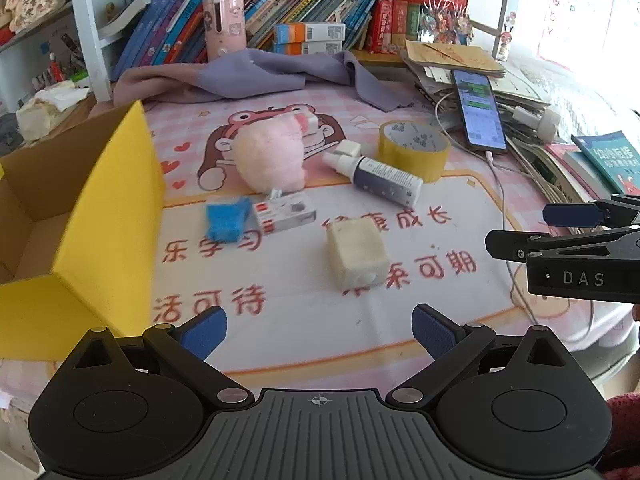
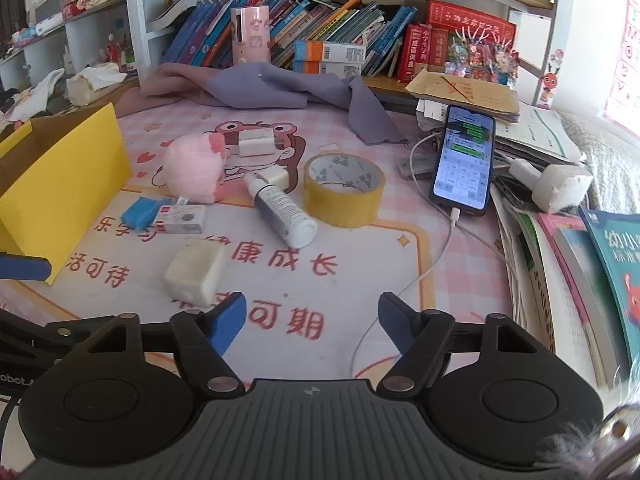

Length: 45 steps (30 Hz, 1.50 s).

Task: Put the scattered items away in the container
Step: 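Move the left tool to the white soap bar and close on it, then grasp the white spray bottle with the right tool while the left holds the soap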

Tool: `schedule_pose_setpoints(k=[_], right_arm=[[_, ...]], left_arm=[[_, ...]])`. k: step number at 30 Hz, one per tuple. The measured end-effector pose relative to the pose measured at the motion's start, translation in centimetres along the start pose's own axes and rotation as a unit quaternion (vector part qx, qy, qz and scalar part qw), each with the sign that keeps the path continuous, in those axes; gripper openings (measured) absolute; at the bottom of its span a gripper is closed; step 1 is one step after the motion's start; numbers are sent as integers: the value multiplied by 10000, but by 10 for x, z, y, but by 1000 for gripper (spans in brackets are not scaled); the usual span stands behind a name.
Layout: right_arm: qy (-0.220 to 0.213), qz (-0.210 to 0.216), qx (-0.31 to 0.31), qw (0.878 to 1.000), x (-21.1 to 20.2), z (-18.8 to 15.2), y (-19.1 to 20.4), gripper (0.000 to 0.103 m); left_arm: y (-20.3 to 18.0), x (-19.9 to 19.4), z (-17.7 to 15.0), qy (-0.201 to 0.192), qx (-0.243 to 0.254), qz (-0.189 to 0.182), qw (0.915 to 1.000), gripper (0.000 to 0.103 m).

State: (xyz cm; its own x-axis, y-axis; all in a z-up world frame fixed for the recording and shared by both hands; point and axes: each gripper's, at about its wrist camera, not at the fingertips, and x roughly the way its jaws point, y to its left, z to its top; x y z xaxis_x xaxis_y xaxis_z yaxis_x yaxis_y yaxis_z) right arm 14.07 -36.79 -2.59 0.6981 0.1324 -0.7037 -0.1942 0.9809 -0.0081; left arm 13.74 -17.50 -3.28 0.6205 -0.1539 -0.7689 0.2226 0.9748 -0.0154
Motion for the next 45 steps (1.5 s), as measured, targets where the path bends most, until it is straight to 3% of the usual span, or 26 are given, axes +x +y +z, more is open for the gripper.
schedule_pose_setpoints(k=[6,14,26,29,32,33,36,45], right_arm=[[18,220,-63,9997,17,12,-24,60],[90,501,-231,9984,42,28,-39,60],[321,1107,-665,9911,81,53,-39,49],[394,1303,-811,9874,93,60,-33,49],[488,1451,-908,9840,107,66,-26,49],[514,1486,-941,9831,111,67,-24,49],[556,1564,-1046,9806,124,73,-18,49],[651,1645,-1345,9750,155,86,-1,49]], left_arm=[[-17,17,16,-16,-9,195,9998,99],[-28,39,34,24,-63,278,9996,98],[-24,87,44,411,-313,287,9983,78],[-22,95,43,551,-338,260,9976,68],[-20,97,40,601,-326,177,9975,51],[-19,96,41,594,-304,126,9977,41],[-15,93,40,649,-333,74,9973,37],[10,78,34,681,-813,449,9934,34]])
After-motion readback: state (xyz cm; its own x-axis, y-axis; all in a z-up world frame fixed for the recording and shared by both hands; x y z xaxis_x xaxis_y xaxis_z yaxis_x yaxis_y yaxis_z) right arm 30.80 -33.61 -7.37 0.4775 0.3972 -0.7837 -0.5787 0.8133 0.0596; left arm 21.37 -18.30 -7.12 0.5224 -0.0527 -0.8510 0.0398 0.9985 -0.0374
